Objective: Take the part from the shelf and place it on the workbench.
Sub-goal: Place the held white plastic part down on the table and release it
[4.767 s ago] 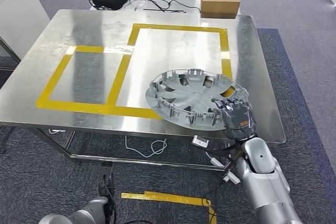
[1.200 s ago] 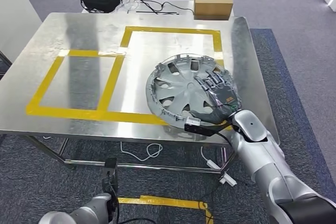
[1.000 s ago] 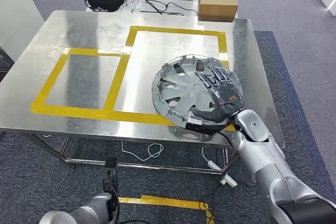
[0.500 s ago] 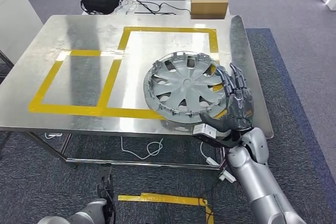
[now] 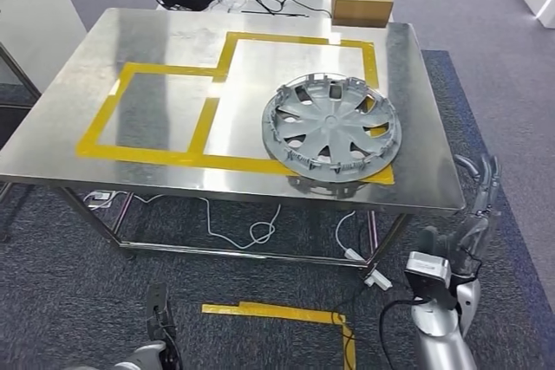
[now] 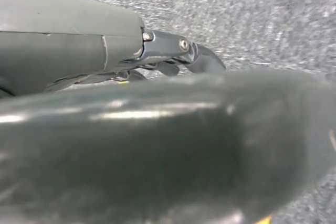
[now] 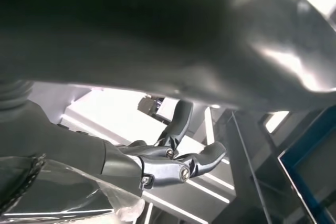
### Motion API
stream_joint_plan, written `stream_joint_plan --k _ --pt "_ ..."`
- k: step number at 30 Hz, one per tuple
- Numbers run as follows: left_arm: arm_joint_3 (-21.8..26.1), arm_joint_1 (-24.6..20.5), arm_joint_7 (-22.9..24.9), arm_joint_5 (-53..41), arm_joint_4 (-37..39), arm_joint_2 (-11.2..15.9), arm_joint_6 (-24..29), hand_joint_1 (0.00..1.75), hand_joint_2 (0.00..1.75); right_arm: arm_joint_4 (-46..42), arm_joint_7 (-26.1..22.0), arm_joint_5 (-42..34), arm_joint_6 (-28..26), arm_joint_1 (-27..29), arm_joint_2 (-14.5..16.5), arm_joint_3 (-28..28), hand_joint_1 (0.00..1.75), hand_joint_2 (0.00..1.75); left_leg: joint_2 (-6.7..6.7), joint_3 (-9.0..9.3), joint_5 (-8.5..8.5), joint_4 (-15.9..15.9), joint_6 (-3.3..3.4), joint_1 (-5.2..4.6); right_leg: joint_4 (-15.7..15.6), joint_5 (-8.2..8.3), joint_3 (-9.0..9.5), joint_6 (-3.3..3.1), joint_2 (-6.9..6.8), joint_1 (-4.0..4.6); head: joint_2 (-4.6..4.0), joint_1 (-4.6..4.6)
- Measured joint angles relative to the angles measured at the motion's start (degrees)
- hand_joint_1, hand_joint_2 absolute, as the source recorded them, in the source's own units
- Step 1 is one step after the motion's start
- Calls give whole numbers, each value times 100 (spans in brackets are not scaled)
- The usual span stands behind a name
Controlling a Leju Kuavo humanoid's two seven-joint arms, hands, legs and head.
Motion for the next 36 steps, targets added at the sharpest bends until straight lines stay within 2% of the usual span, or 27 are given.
stream_joint_plan --k 1,2,3,4,6,8,9,10,12,13,14,16,17,18,19,20,21,23,25,27,28,30,32,33,34,35,36 --pt "8 6 0 3 -1 0 1 0 0 -56 -8 -9 3 50 0 -32 0 0 1 -98 73 2 8 -6 425 -254 -98 9 0 1 0 4" --pt "17 13 0 14 -1 -1 1 0 0 -100 -11 -28 9 94 0 -63 0 0 2 -197 147 5 11 -15 767 -383 -134 11 0 2 0 4" --pt "28 19 -2 30 -1 -1 2 0 0 -137 -13 -58 20 139 0 -91 0 0 2 -292 219 7 11 -24 943 -381 -81 3 0 5 0 4" --pt "47 28 -16 58 -1 -1 3 0 0 -173 -13 -110 39 190 1 -125 0 0 2 -378 285 9 7 -33 906 -276 86 -15 0 10 0 4" --pt "96 56 -77 140 -1 -1 3 0 0 -238 -27 -298 127 321 9 -217 0 0 -2 -511 406 15 -10 -49 277 -78 727 -82 0 30 0 3" --pt "153 101 -174 245 -3 -1 -4 0 0 -276 -63 -577 267 483 40 -364 0 0 -9 -590 513 29 -51 -73 -606 -175 1420 -144 -6 63 0 -1" --pt "188 131 -223 305 -5 1 -15 0 0 -264 -81 -708 341 572 60 -462 0 0 -8 -607 565 31 -79 -75 -879 -255 1598 -167 -7 79 0 -2" --pt "230 167 -273 373 -8 3 -32 0 0 -208 -95 -829 426 664 79 -585 0 0 -8 -617 617 23 -113 -73 -1013 -286 1662 -189 -8 96 0 -6" --pt "332 256 -357 509 -11 15 -67 0 0 74 -115 -1038 652 807 105 -900 0 0 -9 -640 630 23 -185 -52 -1033 -198 1581 -270 -22 93 0 2" --pt "378 305 -390 569 -13 21 -85 0 0 287 -125 -1112 776 850 120 -1085 0 0 -12 -674 497 98 -223 -43 -1039 -133 1529 -319 -34 86 0 -4" --pt "419 353 -419 615 -13 27 -105 0 0 523 -133 -1141 879 871 135 -1266 0 0 -13 -732 251 284 -259 -33 -1046 -58 1469 -356 -45 73 0 -5" --pt "490 432 -469 688 -15 34 -156 0 0 1111 -140 -1077 1029 880 156 -1596 0 0 -11 -874 -372 968 -323 -5 -1039 85 1330 -391 -49 72 0 -24" --pt "521 464 -489 715 -15 37 -180 0 0 1476 -140 -1041 1100 873 157 -1747 0 0 -11 -917 -564 1340 -344 5 -1030 157 1254 -389 -50 74 0 -23" --pt "546 492 -502 739 -16 40 -200 0 0 1855 -140 -1020 1171 864 156 -1888 0 0 -10 -904 -608 1602 -358 10 -1014 222 1160 -382 -57 77 0 -24" --pt "562 518 -508 754 -16 41 -214 0 0 2236 -140 -1031 1238 852 151 -2024 0 0 -10 -817 -522 1689 -363 12 -986 279 1061 -370 -66 78 0 -25" --pt "574 539 -509 767 -19 41 -224 0 0 2613 -140 -1060 1299 836 144 -2159 0 0 -10 -647 -372 1590 -359 12 -951 325 960 -356 -75 79 0 -25" --pt "585 553 -510 772 -24 42 -230 0 0 2948 -140 -1102 1352 808 134 -2283 0 0 -10 -385 -243 1303 -342 12 -909 367 866 -338 -83 79 0 -25" --pt "603 553 -513 776 -46 40 -229 0 0 3639 -116 -1234 1515 715 103 -2545 0 0 -15 202 -270 503 -282 2 -836 440 728 -289 -83 91 0 -25" --pt "610 541 -516 776 -63 35 -210 0 0 4354 -37 -1383 1844 634 61 -2843 0 0 -21 484 -405 31 -207 -24 -820 535 684 -225 -90 98 0 -26" --pt "611 541 -510 770 -65 26 -174 0 0 4989 122 -1431 2192 655 25 -3117 0 0 -12 444 -333 -39 -120 -33 -828 605 673 -157 -91 85 0 -26" --pt "611 535 -499 764 -66 18 -149 0 0 5257 282 -1385 2293 695 11 -3208 0 0 -4 393 -270 -53 -71 -28 -778 522 631 -126 -74 75 0 -21" --pt "612 504 -454 737 -66 -7 -83 0 0 5715 794 -1218 2357 765 -9 -3292 0 0 17 244 -124 -79 7 -13 -374 38 465 -76 -28 61 0 -4" --pt "605 451 -377 692 -66 -36 5 0 0 6083 1464 -1084 2414 814 -13 -3329 0 0 20 41 32 -75 37 -21 365 -519 277 -38 -10 56 0 13" --pt "600 423 -336 668 -66 -53 51 0 0 6227 1775 -1048 2452 835 -10 -3345 0 0 20 -72 116 -71 35 -25 673 -621 252 -27 -9 52 0 14" --pt "593 395 -304 651 -66 -68 88 0 0 6343 2024 -1027 2485 853 -7 -3358 0 0 20 -184 199 -65 25 -27 834 -581 301 -19 -8 48 0 14" --pt "585 370 -280 636 -66 -82 115 0 0 6436 2220 -1012 2513 864 -3 -3367 0 0 22 -289 279 -60 11 -29 804 -432 447 -16 -9 42 0 14" --pt "570 346 -252 613 -66 -97 139 0 0 6509 2403 -1001 2550 863 -1 -3373 0 0 25 -386 356 -56 -8 -28 575 -261 697 -17 -9 33 0 13"
